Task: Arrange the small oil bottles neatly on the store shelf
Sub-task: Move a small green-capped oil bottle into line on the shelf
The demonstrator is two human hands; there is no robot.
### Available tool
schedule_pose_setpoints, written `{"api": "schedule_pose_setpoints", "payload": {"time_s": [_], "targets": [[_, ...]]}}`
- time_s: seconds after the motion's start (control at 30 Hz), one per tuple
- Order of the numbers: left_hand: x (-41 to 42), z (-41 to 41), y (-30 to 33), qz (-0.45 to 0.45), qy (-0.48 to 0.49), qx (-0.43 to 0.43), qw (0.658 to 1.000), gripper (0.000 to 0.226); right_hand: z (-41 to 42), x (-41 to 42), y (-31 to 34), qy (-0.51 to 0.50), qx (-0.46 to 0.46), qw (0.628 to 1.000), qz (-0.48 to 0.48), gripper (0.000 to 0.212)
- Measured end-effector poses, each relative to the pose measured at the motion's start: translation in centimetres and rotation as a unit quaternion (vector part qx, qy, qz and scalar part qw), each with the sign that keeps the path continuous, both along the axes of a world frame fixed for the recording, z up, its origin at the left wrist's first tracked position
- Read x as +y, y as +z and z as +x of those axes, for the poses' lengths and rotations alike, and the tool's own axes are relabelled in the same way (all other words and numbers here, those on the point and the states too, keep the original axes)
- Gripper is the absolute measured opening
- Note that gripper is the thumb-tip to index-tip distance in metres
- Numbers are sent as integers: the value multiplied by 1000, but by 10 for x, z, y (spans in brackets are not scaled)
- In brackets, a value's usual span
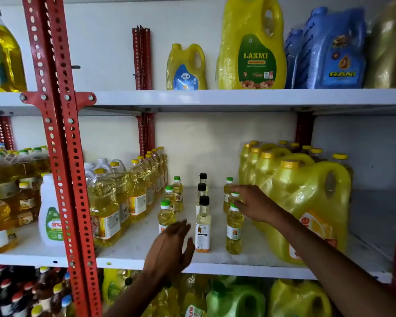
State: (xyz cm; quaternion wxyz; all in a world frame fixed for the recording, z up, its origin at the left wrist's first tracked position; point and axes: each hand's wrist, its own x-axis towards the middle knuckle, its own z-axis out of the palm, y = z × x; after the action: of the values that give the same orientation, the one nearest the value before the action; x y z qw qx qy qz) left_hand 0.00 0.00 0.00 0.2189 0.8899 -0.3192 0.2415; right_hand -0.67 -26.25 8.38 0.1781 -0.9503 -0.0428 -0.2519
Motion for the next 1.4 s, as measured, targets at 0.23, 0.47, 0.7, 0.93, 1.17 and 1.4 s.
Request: {"api": "schedule_pose_setpoints", "payload": {"time_s": [0.23,0.47,0.7,0.93,1.17,1.4], "targets": [[-5,16,-57,124,20,187,974,59,4,-7,-11,2,74,996,57,34],[-5,25,-66,123,29,206,970,63,2,-10,-15,-11,34,997,74,28],[-6,23,-67,109,24,206,972,66,-2,-1,-19,-23,27,993,112,37],[-6,22,-68,98,25,201,974,67,-9,-1,-15,-25,30,994,99,36],[-8,21,-68,101,26,198,975,68,-20,1,-12,-14,23,996,83,29],[-8,20,-69,104,22,196,975,68,-25,5,-13,-15,19,996,82,29]]}}
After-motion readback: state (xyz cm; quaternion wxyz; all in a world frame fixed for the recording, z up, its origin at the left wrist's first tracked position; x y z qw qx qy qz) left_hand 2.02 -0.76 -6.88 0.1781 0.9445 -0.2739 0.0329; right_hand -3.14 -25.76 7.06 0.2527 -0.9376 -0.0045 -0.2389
